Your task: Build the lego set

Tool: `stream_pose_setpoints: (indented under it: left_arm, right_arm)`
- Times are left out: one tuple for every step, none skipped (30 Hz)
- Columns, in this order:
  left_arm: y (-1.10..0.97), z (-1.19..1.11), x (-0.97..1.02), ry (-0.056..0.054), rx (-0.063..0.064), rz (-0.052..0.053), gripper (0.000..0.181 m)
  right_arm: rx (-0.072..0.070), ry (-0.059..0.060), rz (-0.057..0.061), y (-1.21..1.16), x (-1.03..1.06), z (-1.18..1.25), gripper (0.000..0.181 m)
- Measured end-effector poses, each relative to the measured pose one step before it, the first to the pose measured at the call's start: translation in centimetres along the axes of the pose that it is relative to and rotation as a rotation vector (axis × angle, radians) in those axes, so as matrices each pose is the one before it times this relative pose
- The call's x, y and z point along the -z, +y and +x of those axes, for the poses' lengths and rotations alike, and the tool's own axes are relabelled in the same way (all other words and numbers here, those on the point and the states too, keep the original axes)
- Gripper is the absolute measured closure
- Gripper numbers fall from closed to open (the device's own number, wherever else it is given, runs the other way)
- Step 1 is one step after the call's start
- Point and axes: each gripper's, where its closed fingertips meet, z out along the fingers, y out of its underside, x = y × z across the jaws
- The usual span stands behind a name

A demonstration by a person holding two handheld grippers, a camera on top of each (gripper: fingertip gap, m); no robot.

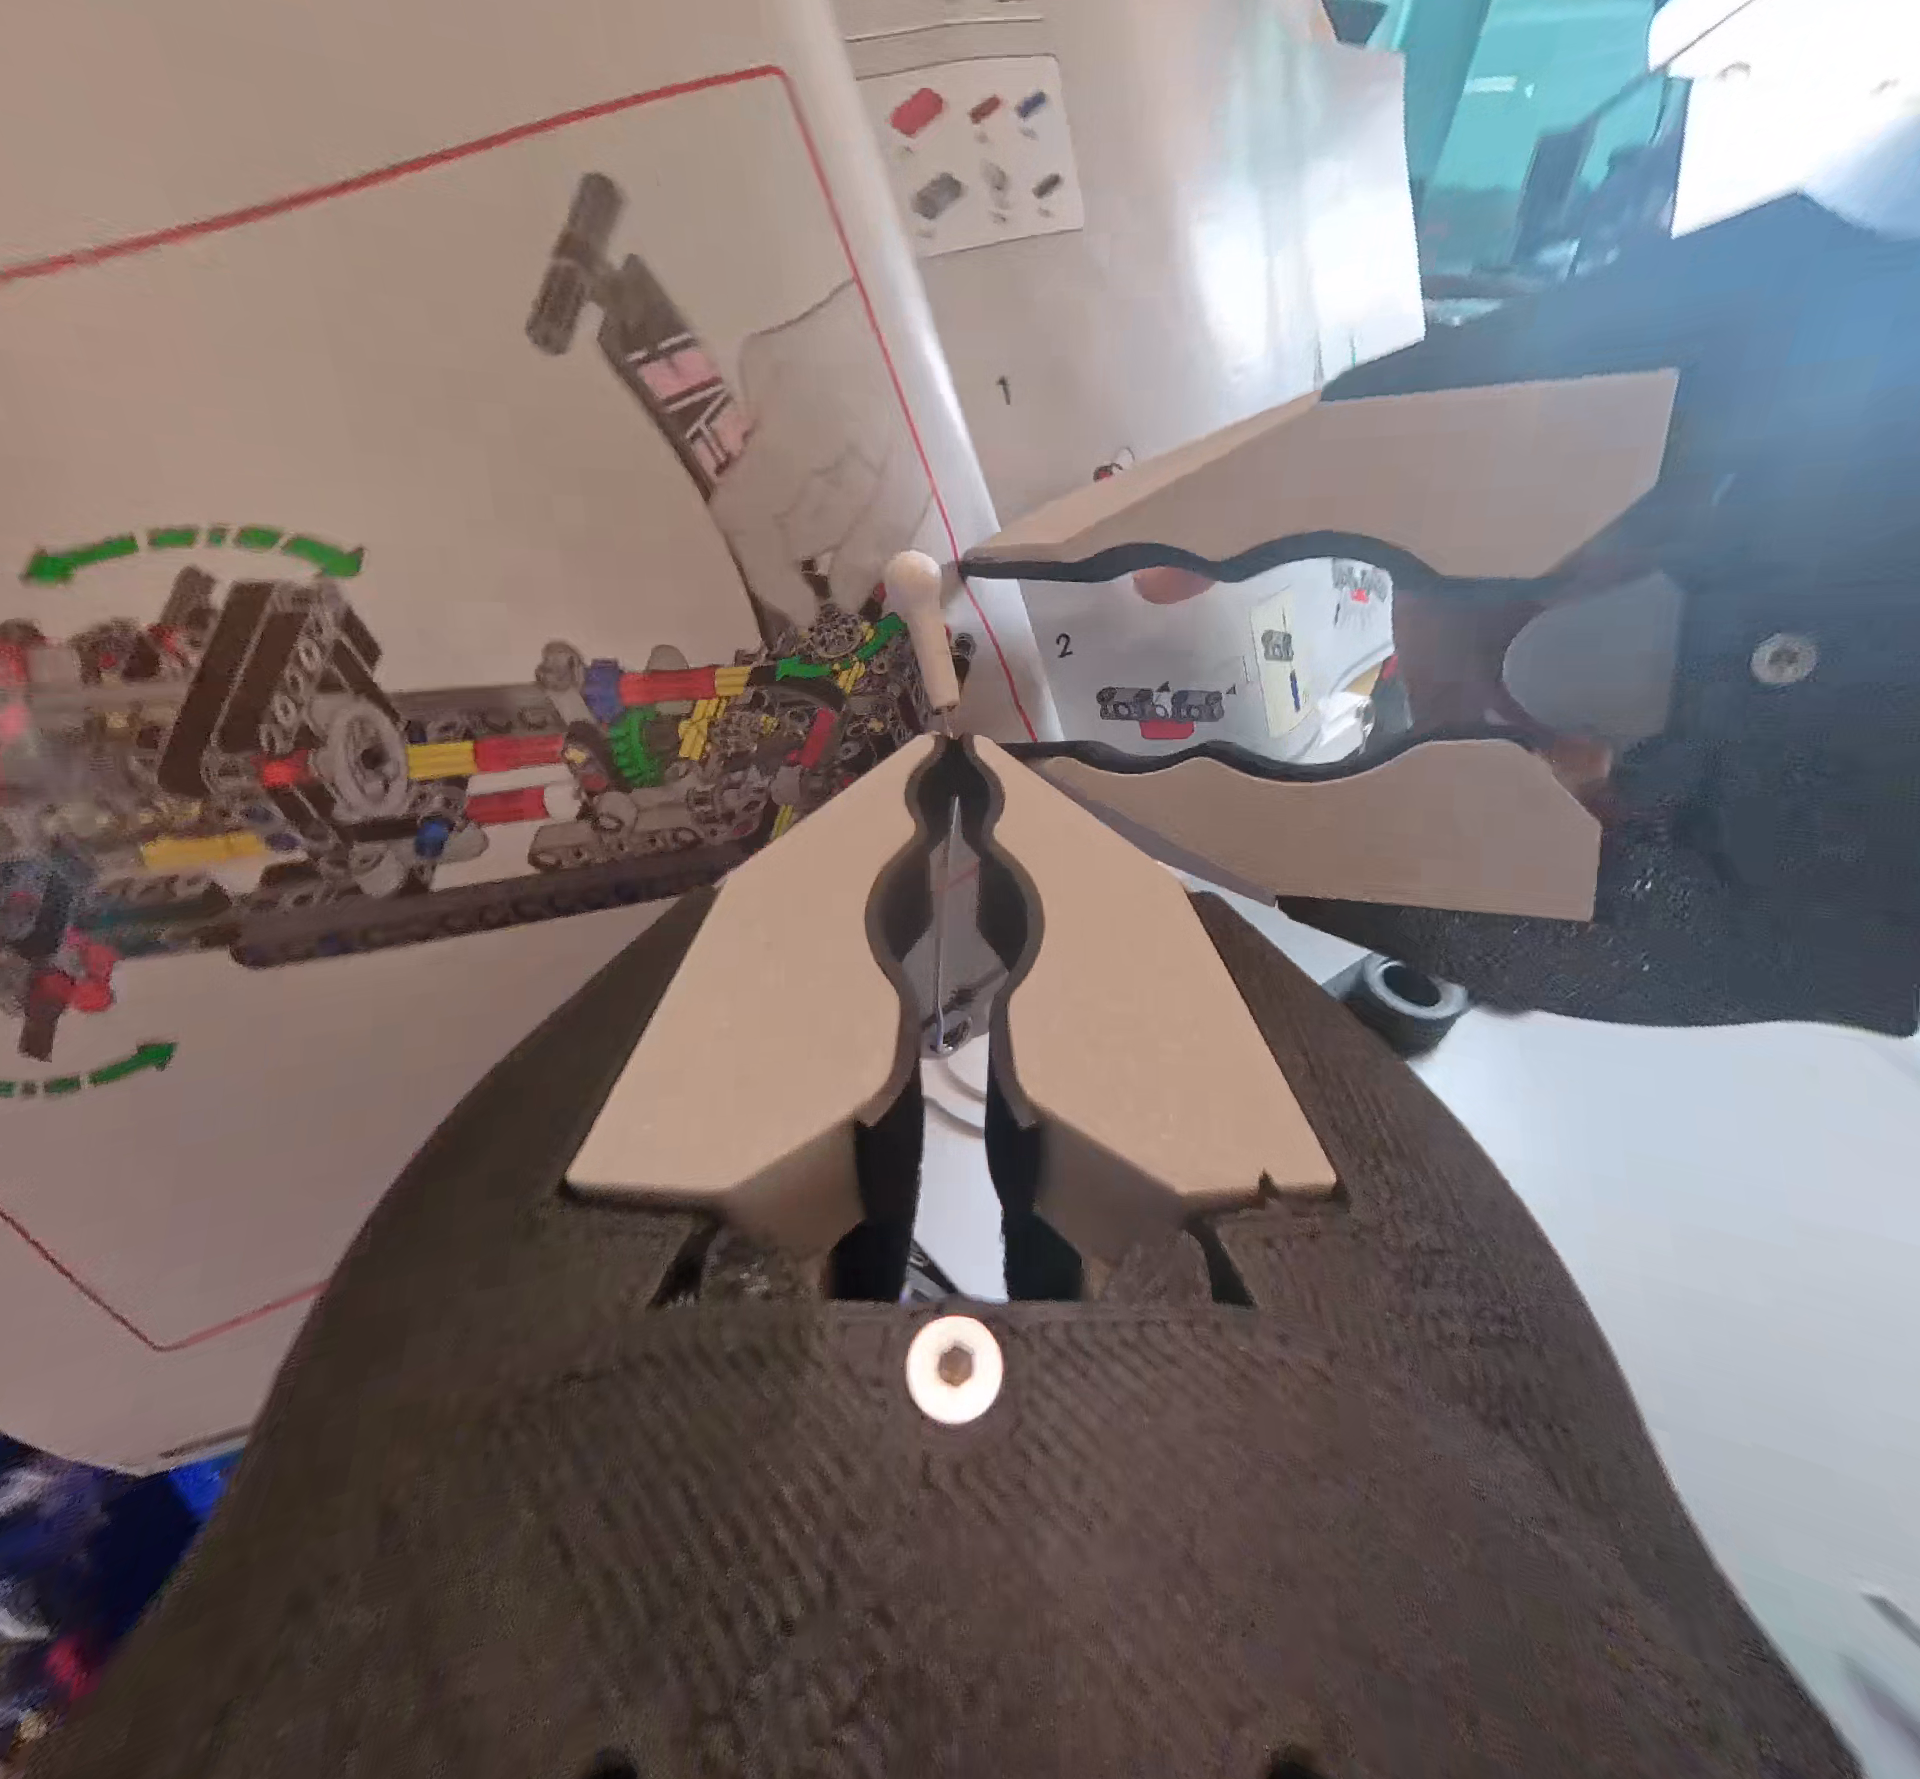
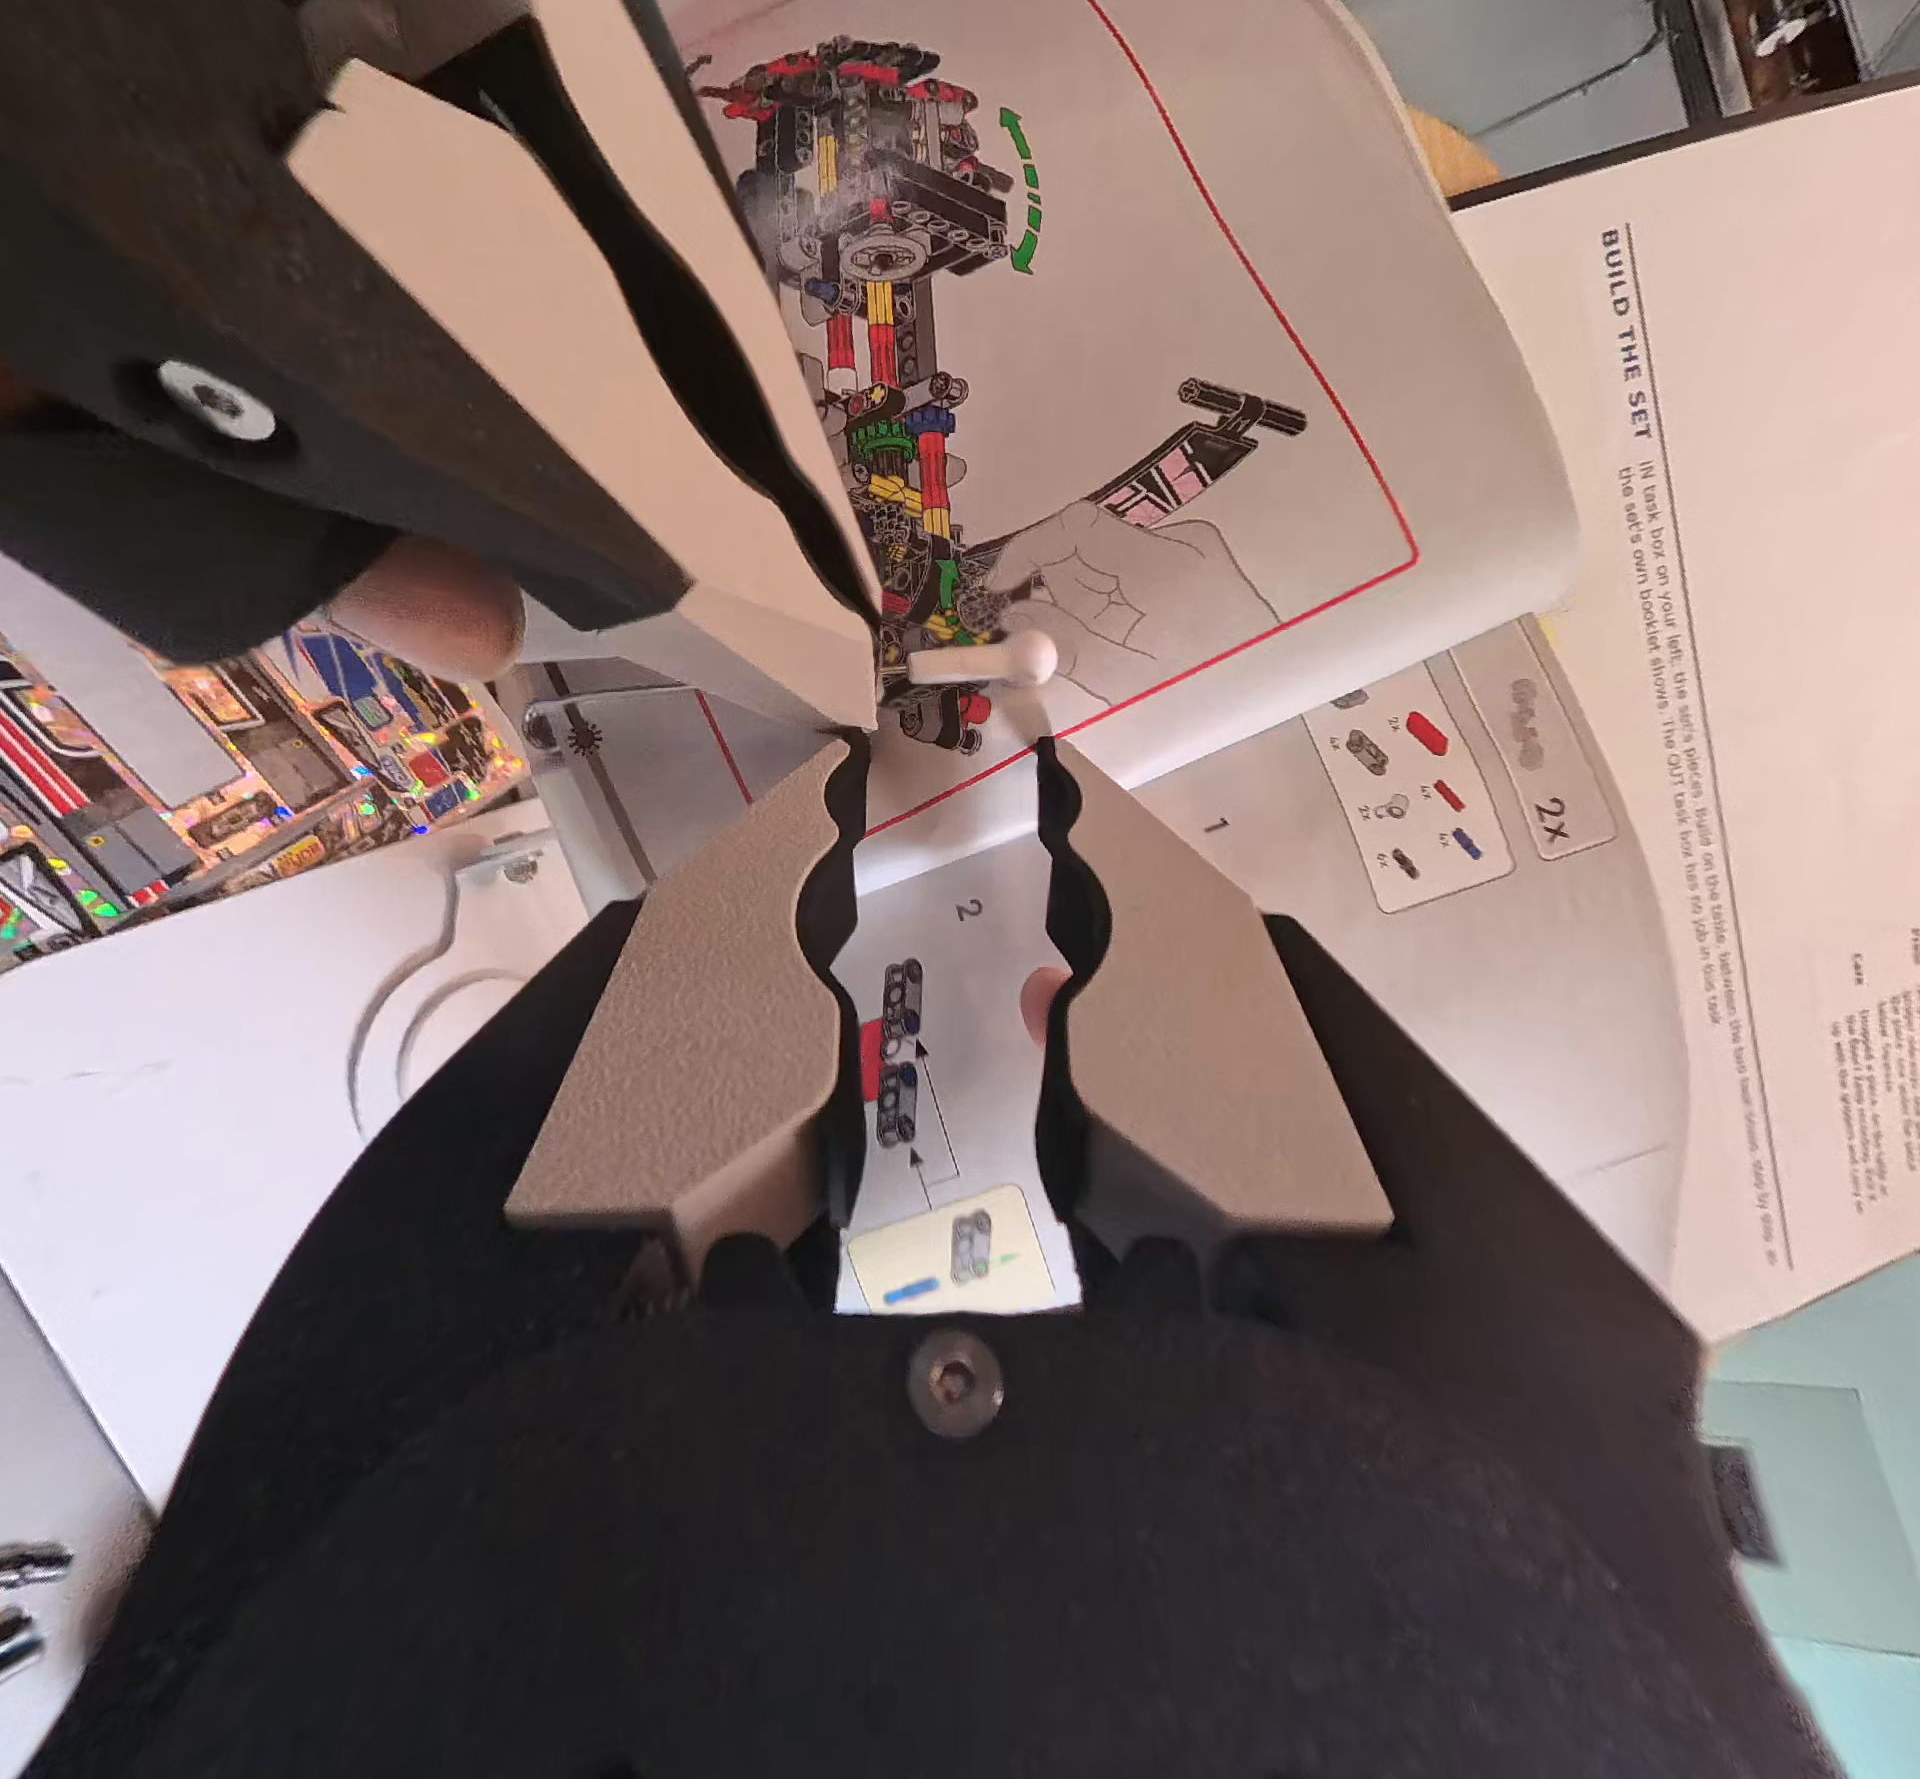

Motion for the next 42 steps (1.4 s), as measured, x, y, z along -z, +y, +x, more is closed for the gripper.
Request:
stream_pose_setpoints:
  left_arm:
    - [0.054, 0.117, -0.126, 0.004, -0.0296, -0.0045, 0.181]
    - [0.077, 0.133, -0.073, 0.0128, -0.0101, -0.0027, 0.181]
    - [0.069, 0.141, -0.062, 0.0187, 0.0012, -0.0017, 0.181]
    - [0.062, 0.044, -0.03, 0.0151, 0.0056, -0.0015, 0.181]
    - [0.022, -0.074, 0.036, 0.0074, 0.004, -0.0002, 0.181]
    - [0.049, -0.134, 0.079, 0.0035, 0.0037, -0.0019, 0.181]
    - [0.075, -0.086, 0.161, 0.0038, 0.0025, -0.0017, 0.181]
    - [0.053, -0.023, 0.249, 0.0059, 0.0003, 0.0031, 0.181]
    - [-0.039, -0.005, 0.368, 0.005, 0.0041, 0.0118, 0.175]
    - [-0.177, -0.037, 0.509, 0.0013, 0.0125, 0.0207, 0.167]
    - [-0.337, -0.104, 0.66, -0.0052, 0.0178, 0.0302, 0.16]
    - [-0.505, -0.126, 0.776, -0.013, 0.018, 0.0403, 0.156]
    - [-0.551, 0.035, 0.784, -0.0145, 0.0104, 0.042, 0.156]
    - [-0.349, 0.337, 0.618, -0.0066, -0.0067, 0.0297, 0.157]
    - [0.072, 0.551, 0.327, -0.0017, -0.0229, 0.0031, 0.158]
    - [0.444, 0.657, 0.05, -0.0007, -0.0309, -0.0195, 0.159]
    - [0.592, 0.836, -0.181, 0.0066, -0.0317, -0.0266, 0.158]
    - [0.601, 0.91, -0.371, 0.0097, -0.0274, -0.0257, 0.158]
    - [0.51, 0.822, -0.533, 0.0024, -0.0251, -0.0223, 0.158]
    - [0.391, 0.742, -0.674, -0.0027, -0.0257, -0.0176, 0.159]
    - [0.335, 0.767, -0.782, -0.0014, -0.0243, -0.0167, 0.16]
    - [0.295, 0.715, -0.876, -0.004, -0.0201, -0.0181, 0.161]
    - [0.219, 0.664, -0.914, -0.0064, -0.0161, -0.0171, 0.162]
    - [0.132, 0.577, -0.931, -0.0089, -0.015, -0.0169, 0.164]
    - [0.082, 0.366, -0.892, -0.0189, -0.0187, -0.0192, 0.167]
    - [-0.031, 0.17, -0.807, -0.0263, -0.0249, -0.0179, 0.17]
    - [-0.084, 0.119, -0.705, -0.0238, -0.029, -0.0174, 0.172]
    - [-0.012, 0.006, -0.628, -0.0233, -0.027, -0.0216, 0.175]
    - [0.09, -0.055, -0.581, -0.0183, -0.0212, -0.0252, 0.177]
    - [0.163, -0.087, -0.5, -0.0123, -0.0164, -0.0258, 0.18]
    - [0.183, -0.193, -0.411, -0.0121, -0.0144, -0.0217, 0.181]
    - [0.187, -0.173, -0.344, -0.0063, -0.0101, -0.0214, 0.181]
    - [0.201, -0.135, -0.31, -0.0015, -0.0016, -0.0212, 0.181]
    - [0.105, -0.079, -0.222, 0.0023, 0.0024, -0.0137, 0.181]
    - [0.003, -0.062, -0.129, 0.0024, 0.0064, -0.0084, 0.181]
    - [0.008, -0.045, -0.097, -0.0002, 0.0059, -0.0091, 0.181]
    - [0.008, -0.015, -0.053, -0.0014, 0.0004, -0.0081, 0.181]
    - [0.018, 0.007, -0.026, -0.0025, -0.0062, -0.0063, 0.181]
    - [0.047, -0.006, -0.009, -0.0029, -0.0104, -0.0073, 0.181]
    - [0.057, -0.034, -0.006, -0.0026, -0.0088, -0.0086, 0.181]
    - [0.065, -0.077, 0.001, -0.0015, -0.0046, -0.0078, 0.181]
    - [0.051, -0.092, -0.013, 0.0009, -0.0009, -0.0052, 0.181]
  right_arm:
    - [0.006, 0.0005, -0.0012, 0.142, 0.104, 0.038, 0.15]
    - [-0.0042, -0.0044, 0.0052, 0.069, 0.202, 0.004, 0.149]
    - [-0.0079, 0.0006, 0.0023, 0.118, 0.257, 0.088, 0.148]
    - [-0.01, 0.0009, 0.0027, 0.147, 0.328, 0.09, 0.146]
    - [-0.0195, -0.0009, 0.0099, 0.113, 0.454, 0.083, 0.146]
    - [-0.024, -0.0021, 0.0133, 0.131, 0.582, 0.075, 0.145]
    - [-0.0227, 0.0053, 0.0092, 0.306, 0.679, 0.18, 0.145]
    - [-0.0229, 0.007, 0.006, 0.471, 0.748, 0.21, 0.145]
    - [-0.0289, 0.0036, 0.0027, 0.627, 0.803, 0.17, 0.145]
    - [-0.038, 0.0021, 0.0006, 0.792, 0.853, 0.172, 0.145]
    - [-0.0431, 0.0014, -0.0033, 0.97, 0.882, 0.158, 0.145]
    - [-0.0478, 0.0025, -0.0035, 1.105, 0.888, 0.178, 0.145]
    - [-0.0534, 0.0074, -0.0043, 1.239, 0.878, 0.265, 0.145]
    - [-0.055, 0.0075, -0.0078, 1.418, 0.827, 0.293, 0.145]
    - [-0.0527, 0.0116, -0.0134, 1.599, 0.731, 0.375, 0.145]
    - [-0.0465, 0.0154, -0.0159, 1.741, 0.606, 0.441, 0.145]
    - [-0.0405, 0.019, -0.0243, 1.914, 0.445, 0.467, 0.146]
    - [-0.038, 0.0115, -0.0258, 1.936, 0.248, 0.306, 0.146]
    - [-0.0366, 0.0032, -0.023, 1.78, 0.054, 0.076, 0.146]
    - [-0.027, 0.0008, -0.0222, 1.603, -0.132, -0.085, 0.146]
    - [-0.0125, -0.0057, -0.0163, 1.297, -0.272, -0.36, 0.146]
    - [-0.0032, -0.0102, -0.0078, 0.931, -0.39, -0.57, 0.145]
    - [0.0007, -0.0131, -0.0043, 0.619, -0.482, -0.723, 0.145]
    - [0.006, -0.0127, -0.0023, 0.317, -0.559, -0.756, 0.144]
    - [0.0106, -0.0039, -0.0032, 0.055, -0.595, -0.599, 0.142]
    - [0.0146, 0.0052, -0.0049, -0.12, -0.565, -0.379, 0.141]
    - [0.0148, 0.0175, -0.008, -0.197, -0.506, -0.062, 0.142]
    - [0.016, 0.0307, -0.0195, -0.034, -0.408, 0.284, 0.148]
    - [0.0208, 0.0274, -0.0212, 0.039, -0.284, 0.355, 0.159]
    - [0.0254, 0.0255, -0.0092, -0.053, -0.054, 0.42, 0.178]
    - [0.0306, 0.0095, -0.0109, 0.087, 0.095, 0.266, 0.179]
    - [0.032, 0.0271, -0.0173, 0.29, 0.21, 0.574, 0.181]
    - [0.0374, 0.0443, -0.0114, 0.33, 0.314, 0.959, 0.181]
    - [0.0428, 0.0517, -0.0025, 0.201, 0.428, 1.247, 0.181]
    - [0.0549, 0.0387, 0.003, -0.078, 0.478, 1.132, 0.181]
    - [0.0726, 0.0302, -0.0067, -0.219, 0.44, 0.837, 0.181]
    - [0.0948, 0.0266, -0.0186, -0.192, 0.303, 0.537, 0.181]
    - [0.1124, 0.0282, -0.0208, -0.108, 0.173, 0.388, 0.181]
    - [0.1131, 0.0318, -0.0181, -0.092, 0.119, 0.399, 0.181]
    - [0.1091, 0.038, -0.0169, -0.117, 0.117, 0.56, 0.181]
    - [0.0947, 0.0277, -0.0155, -0.133, 0.107, 0.532, 0.181]
    - [0.0583, 0.0111, -0.008, -0.155, 0.047, 0.456, 0.181]
